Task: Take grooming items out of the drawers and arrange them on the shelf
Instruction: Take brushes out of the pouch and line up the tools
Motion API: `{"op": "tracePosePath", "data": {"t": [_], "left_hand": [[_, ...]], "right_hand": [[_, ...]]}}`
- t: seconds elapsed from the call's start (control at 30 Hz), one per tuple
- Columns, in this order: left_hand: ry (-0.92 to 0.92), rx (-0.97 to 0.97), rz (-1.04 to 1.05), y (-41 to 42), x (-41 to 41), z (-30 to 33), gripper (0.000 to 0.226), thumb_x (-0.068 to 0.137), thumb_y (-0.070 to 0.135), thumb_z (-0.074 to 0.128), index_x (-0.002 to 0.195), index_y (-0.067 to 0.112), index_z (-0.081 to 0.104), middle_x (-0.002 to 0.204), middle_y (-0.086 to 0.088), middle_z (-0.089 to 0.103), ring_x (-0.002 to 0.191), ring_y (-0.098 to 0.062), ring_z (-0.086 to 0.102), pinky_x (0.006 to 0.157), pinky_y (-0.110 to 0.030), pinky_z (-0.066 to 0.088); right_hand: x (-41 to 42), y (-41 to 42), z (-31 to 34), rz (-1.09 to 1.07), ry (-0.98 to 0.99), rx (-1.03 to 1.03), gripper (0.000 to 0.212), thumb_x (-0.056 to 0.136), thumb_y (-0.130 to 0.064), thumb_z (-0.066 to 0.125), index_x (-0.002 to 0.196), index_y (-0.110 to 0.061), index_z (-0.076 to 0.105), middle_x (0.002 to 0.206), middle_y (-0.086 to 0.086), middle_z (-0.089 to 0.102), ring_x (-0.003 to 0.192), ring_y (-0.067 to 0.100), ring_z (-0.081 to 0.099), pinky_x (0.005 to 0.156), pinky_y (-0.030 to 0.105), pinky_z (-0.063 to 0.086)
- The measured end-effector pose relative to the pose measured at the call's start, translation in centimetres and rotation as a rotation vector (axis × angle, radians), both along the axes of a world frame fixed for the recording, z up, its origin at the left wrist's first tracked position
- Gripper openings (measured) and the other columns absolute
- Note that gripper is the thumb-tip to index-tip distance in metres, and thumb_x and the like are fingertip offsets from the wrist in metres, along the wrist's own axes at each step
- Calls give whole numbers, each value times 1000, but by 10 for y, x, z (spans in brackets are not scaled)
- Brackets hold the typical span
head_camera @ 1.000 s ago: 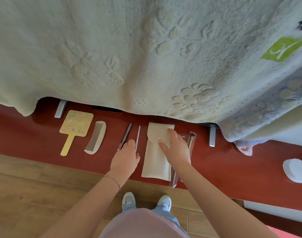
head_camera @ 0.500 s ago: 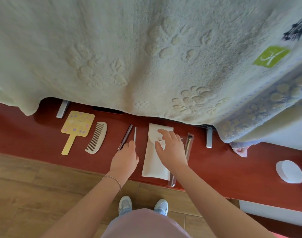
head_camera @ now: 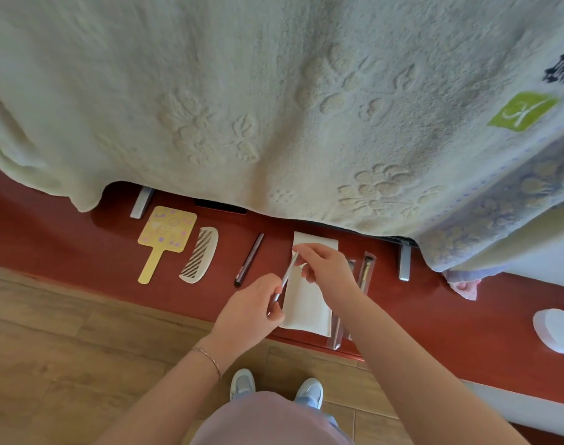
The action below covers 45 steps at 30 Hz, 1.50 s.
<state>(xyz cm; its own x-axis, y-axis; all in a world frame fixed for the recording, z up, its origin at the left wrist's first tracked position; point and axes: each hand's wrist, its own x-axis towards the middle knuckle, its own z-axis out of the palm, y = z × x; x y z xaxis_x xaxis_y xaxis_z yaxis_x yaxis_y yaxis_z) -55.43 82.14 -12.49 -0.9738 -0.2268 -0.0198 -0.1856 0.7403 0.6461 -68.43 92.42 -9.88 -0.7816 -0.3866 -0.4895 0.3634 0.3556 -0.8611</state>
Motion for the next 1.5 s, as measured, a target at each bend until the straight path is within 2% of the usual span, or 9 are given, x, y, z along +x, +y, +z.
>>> {"op": "tracePosePath", "data": {"t": [0.17, 0.37, 0.5, 0.6, 0.87, 1.13, 1.3, 1.37, 1.5], "left_hand": [[36, 43, -18, 3, 6, 0, 13, 86, 16, 58, 98, 17, 53, 69, 18, 44, 47, -7, 49, 55, -9, 46], [29, 51, 19, 4, 8, -1, 23, 82, 14, 61, 81, 27, 42, 62, 13, 44, 48, -13, 49, 52, -22, 48], [30, 102, 54, 2, 9, 6, 22, 81, 14, 61, 81, 27, 44, 61, 20, 41, 48, -7, 47, 54, -13, 46], [-52, 112, -55, 4, 25, 5, 20, 82, 13, 59, 79, 24, 43, 60, 19, 39, 49, -4, 44, 51, -8, 38], [-68, 33, 153, -12, 22, -6, 17, 82, 15, 59, 83, 22, 44, 59, 15, 41, 46, -6, 43, 48, -10, 35], [-213, -226, 23, -21, -8, -18, 13, 89, 24, 50, 98, 16, 45, 77, 6, 45, 54, -11, 43, 47, -12, 26], [-229, -290, -13, -25, -8, -28, 19, 83, 21, 60, 98, 12, 52, 78, 0, 60, 48, -11, 46, 42, -18, 32], [-238, -329, -32, -27, -8, -31, 21, 89, 25, 50, 107, 14, 48, 89, 1, 60, 57, -12, 52, 49, -19, 41], [-261, -348, -67, -29, -9, -37, 24, 93, 27, 43, 114, 16, 44, 98, 1, 58, 70, -15, 61, 63, -26, 55]], "right_hand": [[4, -4, -3, -10, -72, -59, 12, 87, -14, 60, 83, -9, 69, 62, 4, 61, 55, 15, 53, 59, 26, 45], [3, -3, -2, -3, -60, -65, 15, 88, -12, 59, 79, -6, 68, 63, 5, 59, 53, 13, 50, 55, 24, 42], [4, -11, -1, -21, -71, -47, 17, 88, -12, 59, 74, -7, 68, 61, 5, 59, 51, 11, 49, 53, 23, 41], [-21, -12, 5, -283, -68, -122, 20, 87, -12, 57, 67, -11, 63, 58, 6, 55, 45, 11, 46, 50, 25, 36], [-40, -16, 7, 33, 165, 200, 21, 85, -24, 59, 70, -11, 66, 65, 0, 62, 51, 12, 49, 55, 25, 41], [-31, -48, -14, 214, 416, 426, 9, 87, -24, 58, 91, -19, 64, 78, -10, 58, 63, 1, 49, 51, 9, 31], [-34, -62, -37, 203, 463, 493, 12, 87, -24, 55, 96, -21, 62, 90, 2, 69, 83, 22, 62, 68, 29, 45], [-35, -67, -46, 245, 536, 585, 16, 88, -28, 52, 99, -23, 63, 87, 0, 70, 93, 23, 58, 79, 32, 33], [-34, -75, -57, 236, 604, 684, 20, 91, -33, 47, 101, -28, 63, 74, -7, 63, 98, 18, 48, 71, 33, 14]]}}
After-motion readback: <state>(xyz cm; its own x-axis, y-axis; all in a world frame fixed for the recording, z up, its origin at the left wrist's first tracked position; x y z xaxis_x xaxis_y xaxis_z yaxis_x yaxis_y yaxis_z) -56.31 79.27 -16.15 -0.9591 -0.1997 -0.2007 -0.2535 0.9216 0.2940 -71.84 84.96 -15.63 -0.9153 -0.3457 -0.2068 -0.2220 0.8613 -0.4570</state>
